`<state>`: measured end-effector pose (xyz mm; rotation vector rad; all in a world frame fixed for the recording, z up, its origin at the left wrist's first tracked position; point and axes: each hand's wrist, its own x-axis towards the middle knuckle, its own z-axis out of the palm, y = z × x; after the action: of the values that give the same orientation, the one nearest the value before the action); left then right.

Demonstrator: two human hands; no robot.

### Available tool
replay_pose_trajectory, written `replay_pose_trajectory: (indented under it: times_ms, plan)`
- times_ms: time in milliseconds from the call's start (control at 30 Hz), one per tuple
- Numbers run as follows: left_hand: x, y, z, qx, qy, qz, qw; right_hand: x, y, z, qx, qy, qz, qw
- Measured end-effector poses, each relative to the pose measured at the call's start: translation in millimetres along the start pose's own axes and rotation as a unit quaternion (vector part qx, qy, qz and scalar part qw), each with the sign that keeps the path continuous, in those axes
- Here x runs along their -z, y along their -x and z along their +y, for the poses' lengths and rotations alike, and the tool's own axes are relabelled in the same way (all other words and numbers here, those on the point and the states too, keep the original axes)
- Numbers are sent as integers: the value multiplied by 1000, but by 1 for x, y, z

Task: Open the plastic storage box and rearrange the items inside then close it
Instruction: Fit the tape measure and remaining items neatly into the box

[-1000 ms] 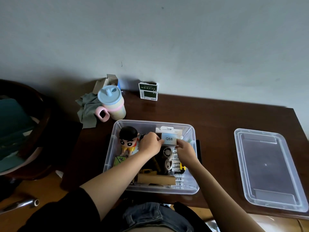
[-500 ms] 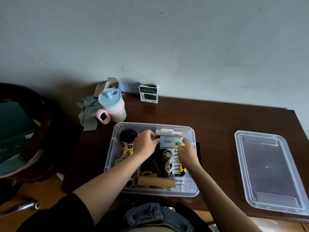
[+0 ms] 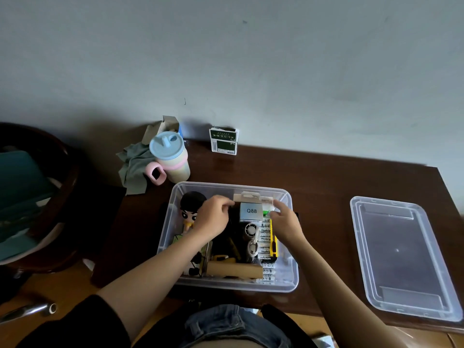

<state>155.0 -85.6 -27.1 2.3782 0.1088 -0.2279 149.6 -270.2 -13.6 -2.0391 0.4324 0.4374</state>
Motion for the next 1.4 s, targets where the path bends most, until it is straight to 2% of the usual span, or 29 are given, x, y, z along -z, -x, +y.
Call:
replay_pose_trajectory:
  times_ms: [167,233,300,467,533,667,867,1400]
  plan:
    - [44,9,-12,-80,17,181,980,10,14,4,139,-3,169,976]
    - [58,13,-23,-65,4,231,971,10,17,11,157,2,215,964]
    - [67,16,-37,-26,6,246,969,9,17,19,136,5,223,965]
    - [69,24,-68,135,88,164,973,0,20,35,87,-6,207,974]
    - [67,29,-78,163,109,137,971,-2,22,38,71,-10,206,976]
    - [66,36,-88,147,152,141,967,-4,25,46,56,13,228,972]
    - [60,37,-92,175,240,139,945,-7,27,53,51,15,259,964]
    - [43,2,-60,154,229,101,956,25,4,49,39,12,310,950]
